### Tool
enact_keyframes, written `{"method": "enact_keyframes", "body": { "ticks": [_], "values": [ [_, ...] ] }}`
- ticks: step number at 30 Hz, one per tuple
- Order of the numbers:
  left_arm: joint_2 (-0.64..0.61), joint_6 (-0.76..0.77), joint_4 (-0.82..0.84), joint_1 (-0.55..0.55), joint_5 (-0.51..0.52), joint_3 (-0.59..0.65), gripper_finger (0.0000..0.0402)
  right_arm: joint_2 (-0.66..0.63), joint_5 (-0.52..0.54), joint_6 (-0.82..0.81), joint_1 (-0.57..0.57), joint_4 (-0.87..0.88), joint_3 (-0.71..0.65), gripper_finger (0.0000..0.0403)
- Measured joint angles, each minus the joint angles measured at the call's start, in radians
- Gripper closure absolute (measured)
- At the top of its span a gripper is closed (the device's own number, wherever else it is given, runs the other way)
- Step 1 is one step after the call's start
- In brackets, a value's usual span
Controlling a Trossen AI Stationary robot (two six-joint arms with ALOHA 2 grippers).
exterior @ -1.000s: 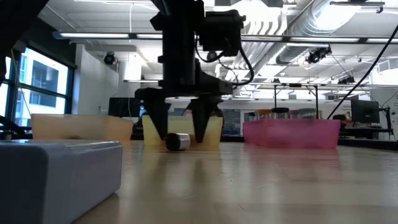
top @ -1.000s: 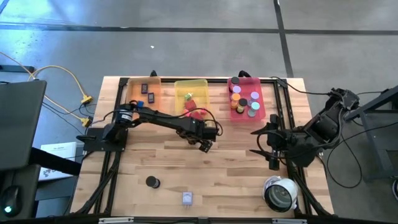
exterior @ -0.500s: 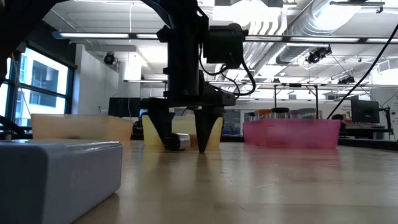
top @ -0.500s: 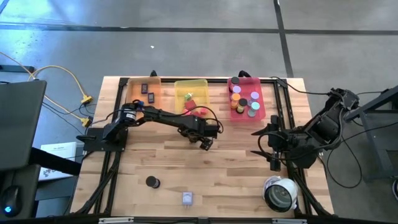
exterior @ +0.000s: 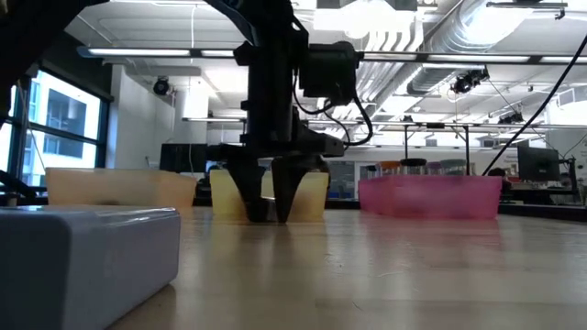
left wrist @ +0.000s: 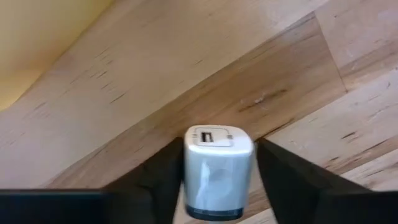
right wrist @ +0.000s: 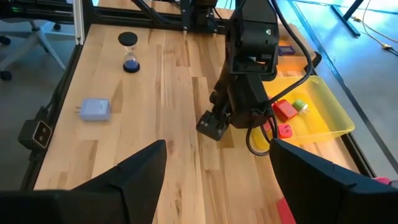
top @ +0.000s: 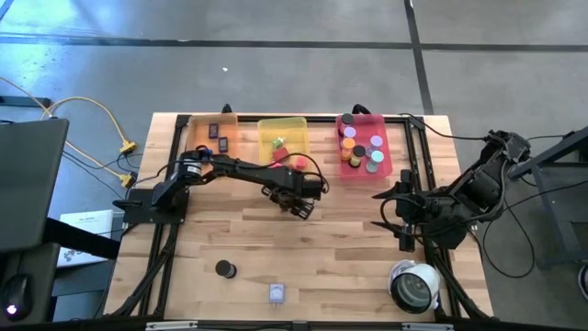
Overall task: Pick & Place Office items
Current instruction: Put the white charger adapter into the yellow bin
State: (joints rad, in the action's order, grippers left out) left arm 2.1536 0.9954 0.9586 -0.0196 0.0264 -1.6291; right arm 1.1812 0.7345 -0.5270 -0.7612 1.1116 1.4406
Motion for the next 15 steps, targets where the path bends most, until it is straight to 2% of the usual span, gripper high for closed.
{"method": "enact_keyframes", "body": {
  "ticks": [3,5,10,15],
  "values": [
    [-0.001,-0.029,0.009,0.000,-0.020,0.000,0.0259,0.000,0.000,0.000,0.000,0.000,0.000,0.0128],
    [-0.006,-0.042,0.010,-0.001,-0.026,0.002,0.0278,0.000,0.000,0.000,0.000,0.001,0.000,0.0128],
    [-0.047,-0.060,0.047,0.013,0.028,0.008,0.0278,0.000,0.000,-0.010,0.000,0.004,0.000,0.0128],
    [-0.174,-0.056,0.048,0.029,0.058,0.005,0.0266,0.000,0.000,-0.041,0.000,0.005,0.000,0.0128]
  ]
}}
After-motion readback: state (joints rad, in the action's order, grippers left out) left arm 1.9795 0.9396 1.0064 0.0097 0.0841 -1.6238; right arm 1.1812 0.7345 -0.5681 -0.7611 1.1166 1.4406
